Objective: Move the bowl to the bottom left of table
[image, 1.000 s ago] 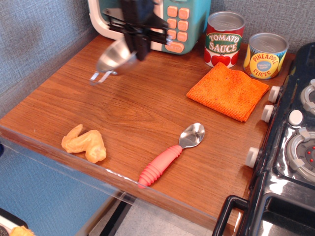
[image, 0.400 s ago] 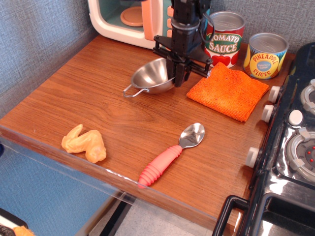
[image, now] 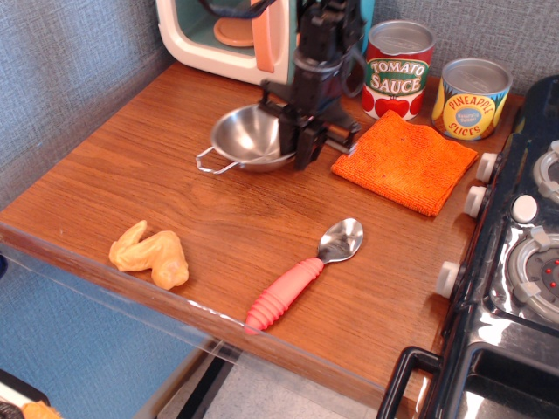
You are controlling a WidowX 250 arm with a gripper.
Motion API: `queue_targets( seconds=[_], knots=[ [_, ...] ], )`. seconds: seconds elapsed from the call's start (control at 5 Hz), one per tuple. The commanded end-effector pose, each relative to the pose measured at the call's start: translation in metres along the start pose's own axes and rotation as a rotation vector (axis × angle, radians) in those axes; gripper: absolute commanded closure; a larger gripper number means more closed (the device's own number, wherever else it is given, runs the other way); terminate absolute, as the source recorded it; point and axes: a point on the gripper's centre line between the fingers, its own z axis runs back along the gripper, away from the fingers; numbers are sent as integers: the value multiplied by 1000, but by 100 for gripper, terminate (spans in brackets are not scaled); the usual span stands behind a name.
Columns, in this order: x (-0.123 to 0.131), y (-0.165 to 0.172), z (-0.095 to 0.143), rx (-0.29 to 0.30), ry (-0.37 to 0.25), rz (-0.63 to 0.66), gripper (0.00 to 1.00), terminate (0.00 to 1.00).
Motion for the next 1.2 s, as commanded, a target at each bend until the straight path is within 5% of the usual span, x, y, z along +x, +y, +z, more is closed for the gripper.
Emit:
queue_targets(
  seconds=[0.0, 0.2, 0.6, 0.8, 1.0],
  knots=[
    [-4, -7, 64, -66, -161, -44, 0, 0],
    [-22, -11, 104, -91, -257, -68, 0, 0],
    [-48, -8, 103, -69, -198, -21, 0, 0],
    [-57, -3, 98, 17, -138, 56, 0, 0],
    [-57, -3, 98, 17, -138, 56, 0, 100]
  ],
)
